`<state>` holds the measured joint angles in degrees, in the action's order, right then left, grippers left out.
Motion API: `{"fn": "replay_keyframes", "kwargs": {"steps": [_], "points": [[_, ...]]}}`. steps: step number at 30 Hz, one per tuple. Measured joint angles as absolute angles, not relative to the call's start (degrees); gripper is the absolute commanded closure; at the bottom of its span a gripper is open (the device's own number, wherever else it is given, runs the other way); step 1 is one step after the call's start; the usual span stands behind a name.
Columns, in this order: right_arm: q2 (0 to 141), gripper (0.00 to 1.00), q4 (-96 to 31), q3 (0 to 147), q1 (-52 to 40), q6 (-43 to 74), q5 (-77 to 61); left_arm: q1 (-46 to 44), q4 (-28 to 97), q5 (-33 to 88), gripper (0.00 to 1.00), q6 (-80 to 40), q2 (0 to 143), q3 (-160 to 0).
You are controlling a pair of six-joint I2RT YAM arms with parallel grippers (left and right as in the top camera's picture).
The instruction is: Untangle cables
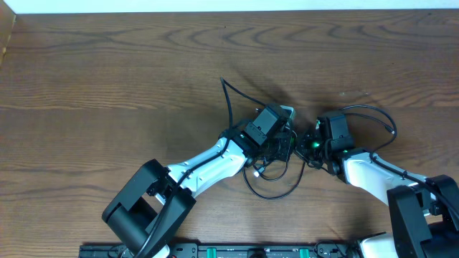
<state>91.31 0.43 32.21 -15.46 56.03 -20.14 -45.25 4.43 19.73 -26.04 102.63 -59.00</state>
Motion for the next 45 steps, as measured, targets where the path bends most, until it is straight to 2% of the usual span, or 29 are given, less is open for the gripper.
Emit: {"fn": "replay_keyframes", "kwargs": {"steps": [7, 13, 18, 22, 27, 33, 39, 45], "points": [[90.7, 0.99, -2.66, 32.53, -11.38, 55.24, -21.04, -45.93, 11.0, 14.81, 0.92, -24.08, 100.27, -58.87], [90.45, 0.99, -3.81, 32.71, -9.65, 52.88, -20.78, -46.78, 12.58, 8.6, 0.92, -23.86, 87.37, -58.81], [90.21, 0.99, -5.1, 33.06, -9.52, 51.94, -19.66, -54.89, 14.48, -3.62, 0.92, -23.7, 87.81, -58.85], [90.02, 0.99, -6.22, 33.23, -7.99, 51.2, -19.59, -60.1, 14.2, -8.32, 0.93, -27.24, 87.99, -58.85], [89.93, 0.99, -6.48, 33.23, -6.13, 50.24, -19.68, -64.34, 13.54, -8.51, 0.92, -33.01, 88.97, -58.85], [89.93, 0.99, -6.48, 33.23, -5.96, 49.93, -19.66, -66.89, 7.81, -5.28, 0.92, -34.94, 96.73, -58.85], [89.93, 0.99, -6.48, 33.23, -5.96, 49.78, -19.66, -66.39, 7.22, -1.39, 0.92, -36.49, 99.15, -58.85], [89.93, 0.99, -6.5, 33.23, -5.91, 49.39, -19.66, -62.52, 7.44, -0.49, 0.92, -45.32, 101.89, -58.85]]}}
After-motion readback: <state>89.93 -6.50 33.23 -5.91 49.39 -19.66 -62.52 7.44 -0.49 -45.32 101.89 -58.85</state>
